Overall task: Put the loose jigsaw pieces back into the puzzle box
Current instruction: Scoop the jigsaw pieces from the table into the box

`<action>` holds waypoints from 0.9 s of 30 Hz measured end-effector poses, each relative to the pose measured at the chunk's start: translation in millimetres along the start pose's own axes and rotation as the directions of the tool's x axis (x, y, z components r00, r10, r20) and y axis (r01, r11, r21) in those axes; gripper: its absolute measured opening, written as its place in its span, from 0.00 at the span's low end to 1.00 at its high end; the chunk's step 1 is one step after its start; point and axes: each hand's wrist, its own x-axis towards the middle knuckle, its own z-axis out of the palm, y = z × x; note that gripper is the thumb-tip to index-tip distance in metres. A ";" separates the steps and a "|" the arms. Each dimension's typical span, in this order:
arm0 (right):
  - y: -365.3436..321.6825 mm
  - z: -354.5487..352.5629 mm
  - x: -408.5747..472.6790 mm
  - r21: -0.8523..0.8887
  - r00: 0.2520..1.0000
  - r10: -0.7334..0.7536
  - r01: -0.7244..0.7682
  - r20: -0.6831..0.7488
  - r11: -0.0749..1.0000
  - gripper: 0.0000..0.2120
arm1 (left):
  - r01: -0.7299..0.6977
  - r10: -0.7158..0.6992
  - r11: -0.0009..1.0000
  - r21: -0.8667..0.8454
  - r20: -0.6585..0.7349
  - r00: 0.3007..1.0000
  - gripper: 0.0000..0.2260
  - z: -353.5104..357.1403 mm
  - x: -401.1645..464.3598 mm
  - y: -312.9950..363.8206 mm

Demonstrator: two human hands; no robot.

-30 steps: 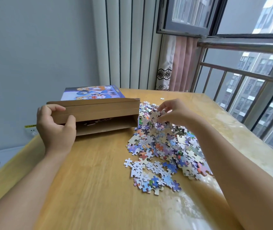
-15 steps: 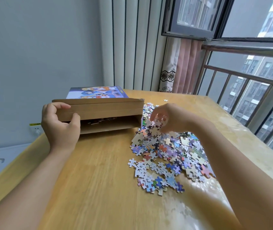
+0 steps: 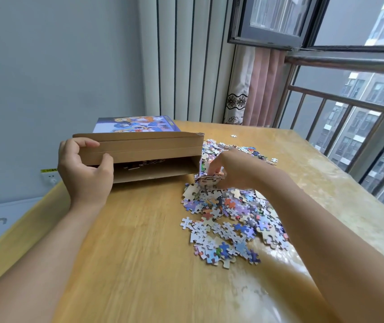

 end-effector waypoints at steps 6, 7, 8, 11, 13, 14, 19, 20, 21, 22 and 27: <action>0.0 -12.3 -4.2 0.057 0.998 0.012 -0.009 -0.056 0.998 0.20 | 0.010 -0.010 1.000 -0.007 -0.002 1.000 0.11 -1.0 0.7 1.9; -0.5 -14.5 -4.6 0.061 0.998 0.011 -0.007 -0.069 0.998 0.19 | 0.013 -0.013 1.000 -0.008 -0.003 1.000 0.11 -1.3 0.8 2.3; -1.3 -16.5 -4.7 0.059 0.997 0.010 -0.005 -0.082 0.998 0.19 | 0.015 -0.015 1.000 -0.010 -0.005 1.000 0.11 -1.5 0.9 2.7; -2.7 -21.9 -7.7 0.086 0.998 0.004 0.001 -0.061 0.996 0.18 | 0.016 -0.017 1.000 -0.020 -0.007 1.000 0.10 -1.7 1.4 3.4; -3.6 -27.4 -11.3 0.092 1.000 -0.005 0.006 -0.013 0.996 0.18 | 0.016 -0.017 1.000 -0.019 -0.013 1.000 0.10 -2.3 2.3 3.6; -4.3 -30.2 -12.9 0.090 1.000 -0.009 0.009 -0.008 0.996 0.18 | 0.017 -0.017 1.000 -0.019 -0.015 1.000 0.10 -2.5 2.6 3.8; -20.5 -43.0 -20.8 0.066 0.994 -0.058 0.064 -0.093 0.996 0.17 | 0.012 -0.013 1.000 -0.025 -0.016 1.000 0.10 -2.0 2.7 6.2; -26.0 -45.4 -22.2 0.069 0.990 -0.075 0.083 -0.119 0.994 0.16 | 0.014 -0.014 1.000 -0.025 -0.010 1.000 0.10 -2.2 2.6 7.3; -31.3 -46.9 -23.3 0.076 0.984 -0.091 0.104 -0.156 0.992 0.15 | 0.019 -0.019 0.999 -0.027 -0.003 1.000 0.10 -2.0 2.5 8.6; -36.7 -46.3 -23.4 0.087 0.972 -0.110 0.130 -0.207 0.988 0.15 | 0.023 -0.023 0.999 -0.031 0.007 1.000 0.10 -1.5 2.6 10.4; -72.7 -8.3 -7.7 0.097 0.896 -0.178 0.236 -0.406 0.967 0.12 | -0.012 0.016 0.996 -0.085 0.041 0.999 0.12 -3.2 5.2 16.3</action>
